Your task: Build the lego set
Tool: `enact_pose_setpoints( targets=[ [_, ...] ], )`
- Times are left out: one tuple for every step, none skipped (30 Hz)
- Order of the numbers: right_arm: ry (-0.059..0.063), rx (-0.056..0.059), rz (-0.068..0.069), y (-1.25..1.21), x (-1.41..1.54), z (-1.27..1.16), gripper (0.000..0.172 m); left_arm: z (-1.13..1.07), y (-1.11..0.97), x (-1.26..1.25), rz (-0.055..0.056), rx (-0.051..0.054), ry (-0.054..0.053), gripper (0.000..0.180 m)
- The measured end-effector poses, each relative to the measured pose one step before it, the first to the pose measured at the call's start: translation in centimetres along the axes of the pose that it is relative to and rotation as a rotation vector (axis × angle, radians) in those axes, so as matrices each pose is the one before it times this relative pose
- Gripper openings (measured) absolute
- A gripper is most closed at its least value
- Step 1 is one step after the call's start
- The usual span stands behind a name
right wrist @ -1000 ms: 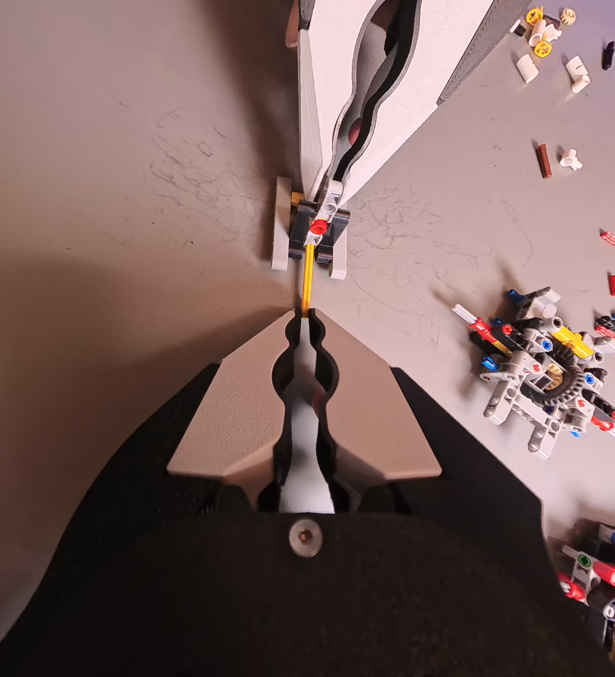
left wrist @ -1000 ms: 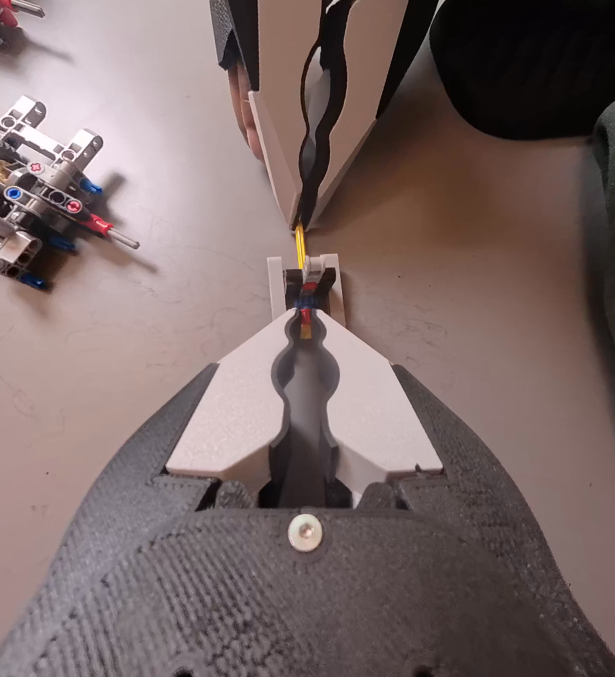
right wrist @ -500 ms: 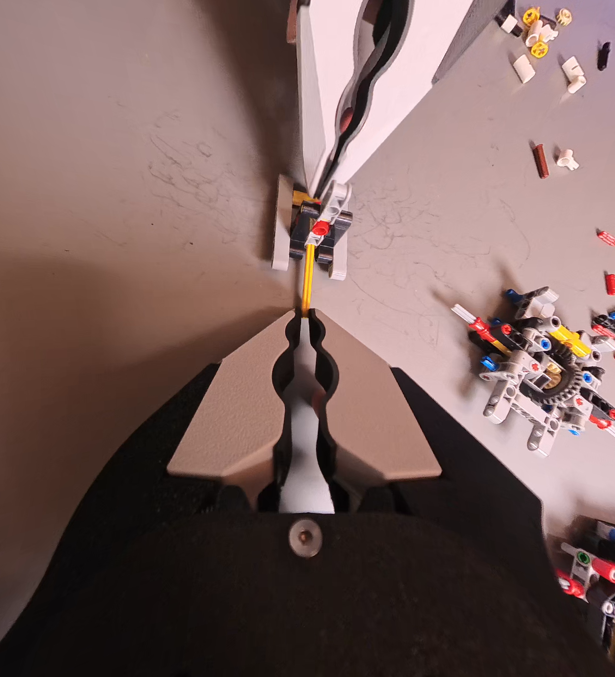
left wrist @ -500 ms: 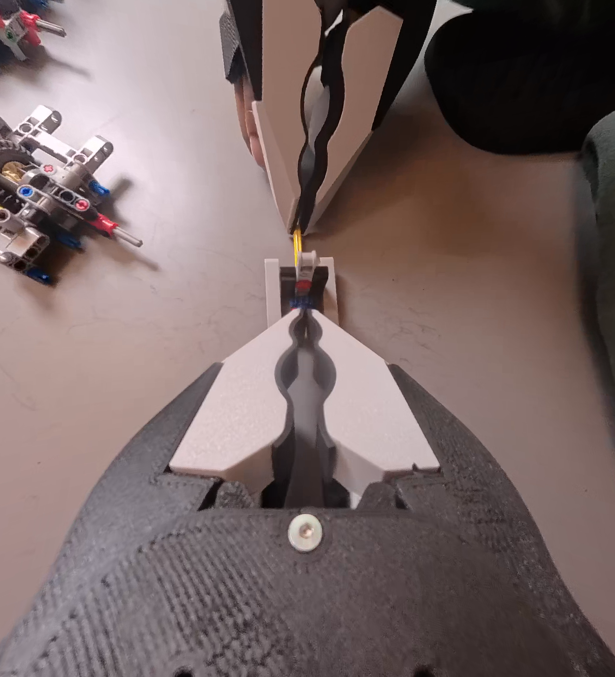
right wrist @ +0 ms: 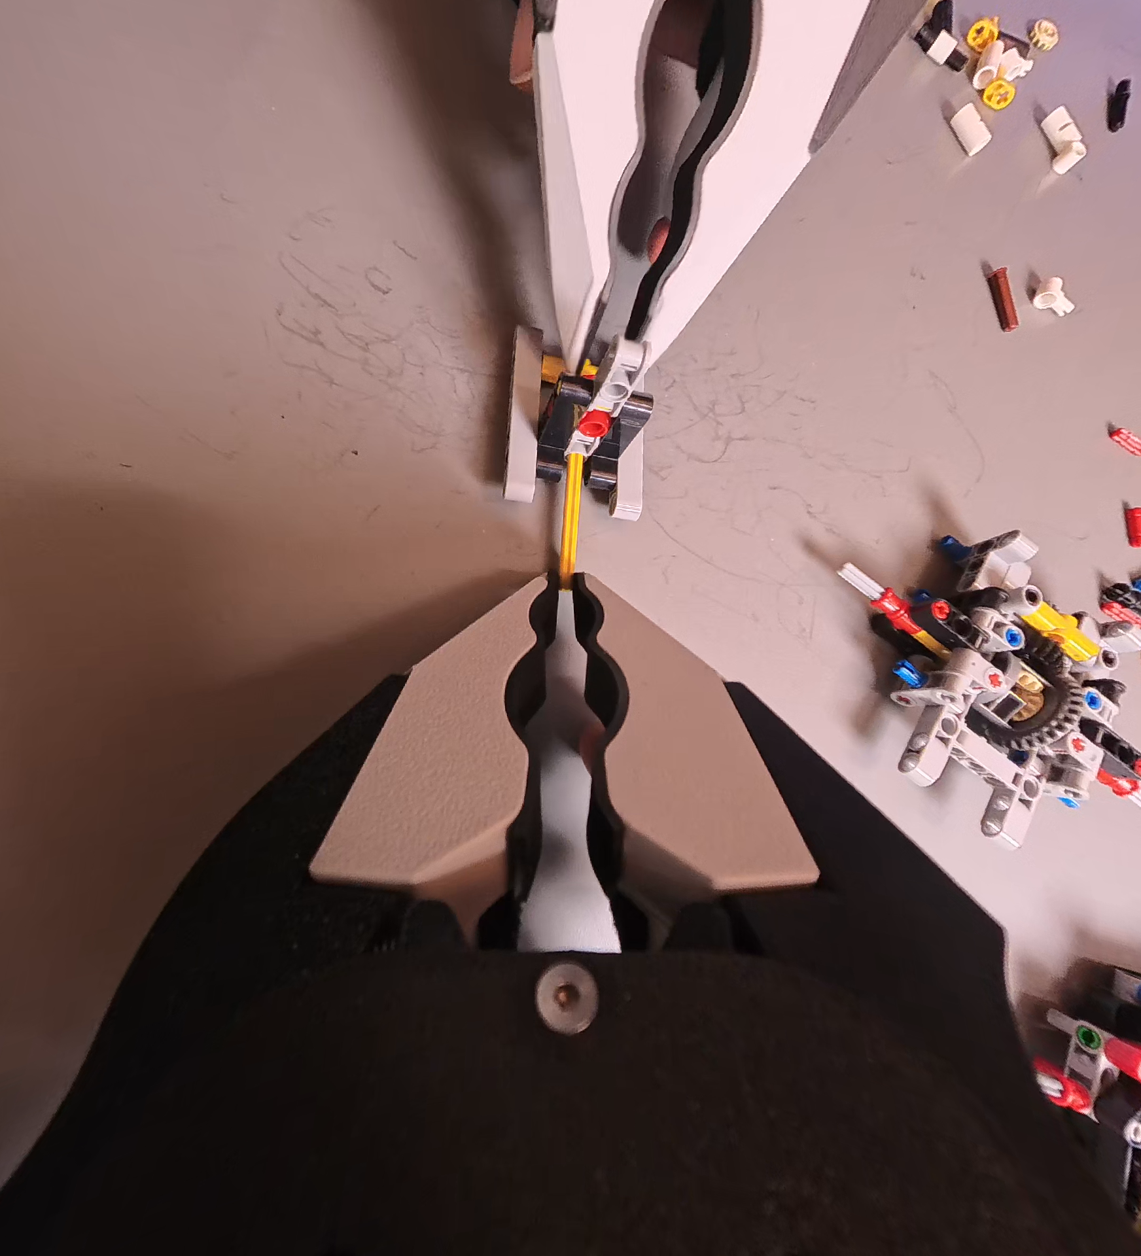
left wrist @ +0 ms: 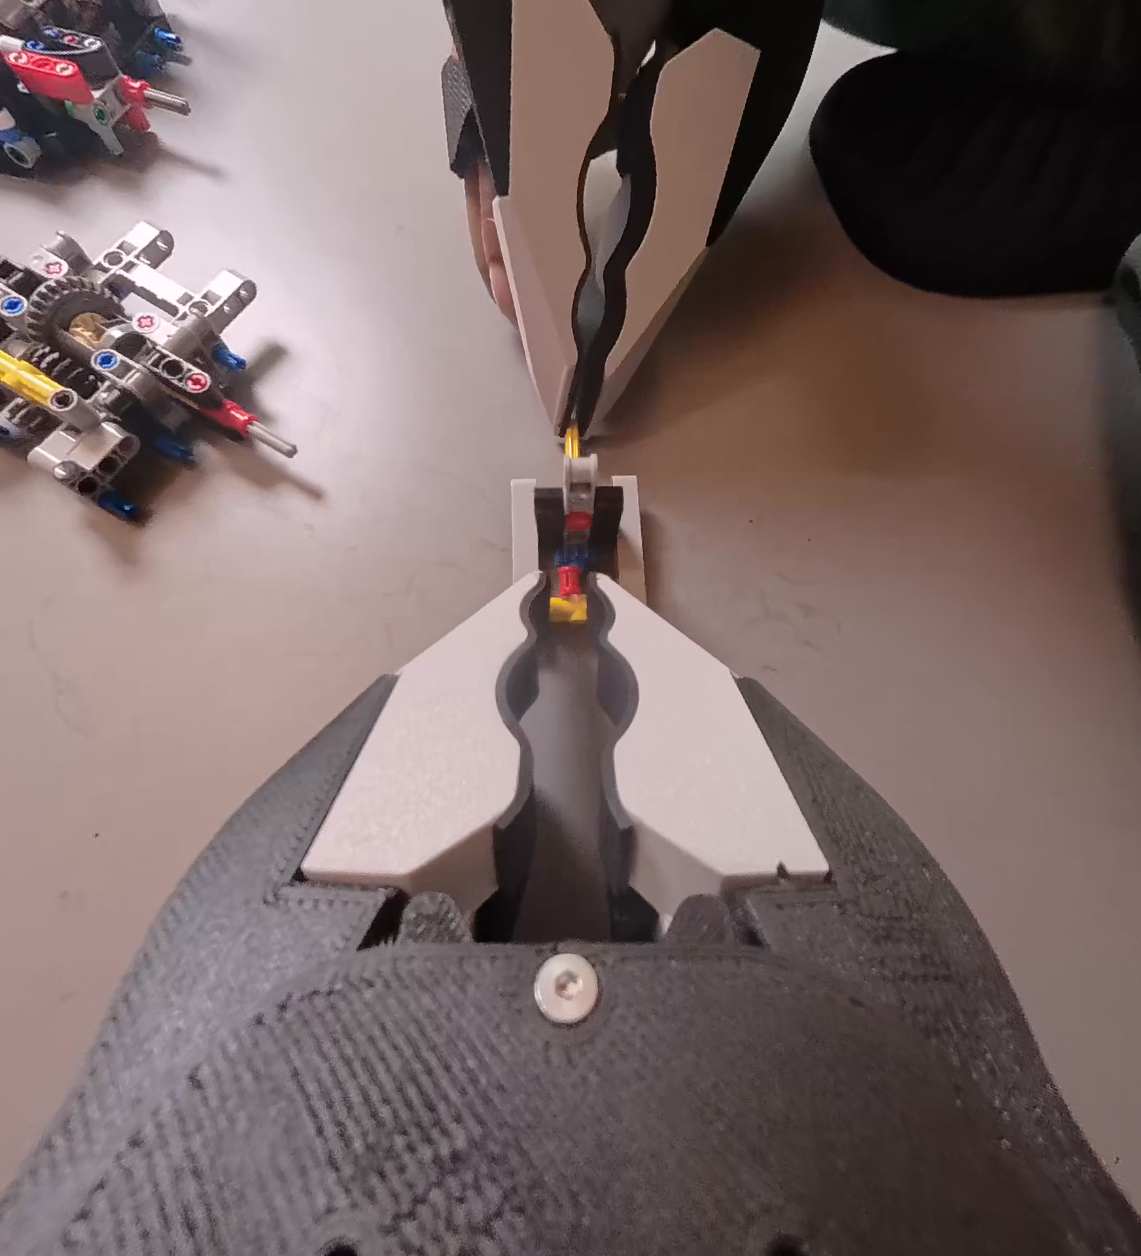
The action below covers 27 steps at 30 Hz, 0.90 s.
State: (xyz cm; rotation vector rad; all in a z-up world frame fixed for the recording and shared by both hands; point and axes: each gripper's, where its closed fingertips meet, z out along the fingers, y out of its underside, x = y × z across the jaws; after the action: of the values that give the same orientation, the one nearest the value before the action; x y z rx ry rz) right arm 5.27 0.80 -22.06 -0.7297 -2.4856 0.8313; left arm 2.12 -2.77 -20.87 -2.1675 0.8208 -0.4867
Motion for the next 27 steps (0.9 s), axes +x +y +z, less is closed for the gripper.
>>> enact_pose_setpoints(
  targets=[
    [0.0001, -0.0004, 0.0000, -0.002, -0.004, 0.002, 0.003, 0.134, 0.044, 0.087, 0.0032, -0.0084, -0.0002, 0.009],
    [0.0000, -0.0002, 0.0000, 0.000, 0.008, 0.004, 0.003, 0.126, 0.024, 0.098, 0.0005, -0.0056, 0.0018, 0.009],
    [0.0001, -0.0001, 0.0000, 0.001, 0.002, -0.001, 0.003, 0.121, 0.034, 0.018, -0.0003, -0.0055, -0.0012, 0.009],
    [0.0003, 0.0000, -0.0001, -0.006, -0.002, 0.004, 0.003, 0.101, 0.072, -0.036, -0.0003, -0.0068, -0.0034, 0.009],
    [0.0004, 0.0001, -0.0002, 0.002, -0.001, -0.005, 0.003, 0.072, 0.051, -0.031, 0.0001, -0.0045, -0.0020, 0.008],
    [0.0002, 0.0004, 0.0002, 0.005, -0.001, -0.007, 0.003, 0.032, 0.006, 0.010, -0.0007, -0.0011, 0.0009, 0.007],
    [0.0001, 0.0007, 0.0007, -0.003, 0.003, 0.001, 0.003, 0.019, 0.007, 0.012, -0.0015, 0.0001, 0.0018, 0.006],
    [0.0003, 0.0009, 0.0005, 0.005, 0.005, -0.008, 0.003, 0.008, 0.005, 0.010, -0.0023, 0.0016, 0.0012, 0.006],
    [0.0002, 0.0008, 0.0006, -0.004, 0.005, 0.001, 0.002, 0.012, 0.004, 0.030, -0.0024, 0.0028, 0.0037, 0.005],
    [0.0004, 0.0006, 0.0010, 0.012, 0.009, 0.003, 0.003, 0.008, 0.001, 0.067, -0.0009, 0.0037, 0.0062, 0.005],
    [0.0008, 0.0010, 0.0011, -0.003, 0.022, 0.004, 0.003, 0.001, 0.003, 0.091, 0.0017, 0.0048, 0.0066, 0.005],
    [0.0004, 0.0007, 0.0012, 0.004, 0.009, -0.004, 0.002, -0.005, -0.005, 0.064, 0.0016, 0.0063, 0.0052, 0.005],
    [-0.0002, 0.0012, 0.0008, -0.009, -0.002, 0.004, 0.003, -0.005, -0.010, 0.023, -0.0017, 0.0075, 0.0047, 0.005],
    [-0.0003, 0.0015, 0.0004, -0.011, -0.009, 0.001, 0.003, -0.017, -0.014, 0.046, -0.0036, 0.0086, 0.0079, 0.005],
    [-0.0026, 0.0023, 0.0008, -0.023, -0.044, 0.007, 0.002, -0.027, -0.016, 0.079, -0.0020, 0.0096, 0.0105, 0.005],
    [-0.0019, 0.0022, 0.0008, -0.038, -0.031, 0.008, 0.002, -0.055, -0.037, 0.052, -0.0001, 0.0116, 0.0088, 0.004],
    [0.0004, 0.0022, 0.0006, -0.021, 0.007, -0.006, 0.002, -0.054, -0.058, 0.010, -0.0019, 0.0132, 0.0063, 0.005],
    [-0.0020, 0.0033, 0.0020, -0.030, -0.030, -0.002, 0.003, -0.060, -0.042, 0.038, -0.0024, 0.0116, 0.0075, 0.004],
    [-0.0045, 0.0046, 0.0023, -0.067, -0.077, 0.008, 0.002, -0.041, -0.017, 0.070, 0.0002, 0.0075, 0.0081, 0.004],
    [-0.0012, 0.0034, 0.0009, -0.041, -0.031, 0.002, 0.003, -0.036, 0.002, 0.041, 0.0006, 0.0025, 0.0047, 0.005],
    [-0.0008, 0.0021, 0.0011, -0.019, -0.013, -0.007, 0.003, -0.018, 0.016, 0.044, 0.0021, -0.0002, 0.0036, 0.004],
    [-0.0031, 0.0021, 0.0024, -0.023, -0.046, -0.001, 0.003, 0.005, 0.009, 0.068, 0.0038, -0.0007, 0.0043, 0.005],
    [-0.0004, 0.0020, 0.0023, -0.025, 0.008, -0.009, 0.003, 0.016, 0.025, 0.059, 0.0034, -0.0018, 0.0026, 0.005],
    [-0.0016, 0.0026, 0.0034, -0.019, -0.026, -0.020, 0.003, 0.015, 0.020, 0.045, 0.0042, -0.0022, 0.0004, 0.005],
    [-0.0054, 0.0048, 0.0069, -0.046, -0.069, -0.015, 0.003, 0.003, 0.030, 0.007, 0.0053, -0.0023, -0.0018, 0.005],
    [-0.0025, 0.0042, 0.0058, -0.044, -0.026, -0.015, 0.003, -0.025, 0.014, -0.007, 0.0040, -0.0013, -0.0027, 0.005],
    [0.0005, 0.0022, 0.0013, -0.008, 0.008, -0.004, 0.003, -0.063, -0.070, 0.021, 0.0011, 0.0038, -0.0003, 0.005]
  ],
)
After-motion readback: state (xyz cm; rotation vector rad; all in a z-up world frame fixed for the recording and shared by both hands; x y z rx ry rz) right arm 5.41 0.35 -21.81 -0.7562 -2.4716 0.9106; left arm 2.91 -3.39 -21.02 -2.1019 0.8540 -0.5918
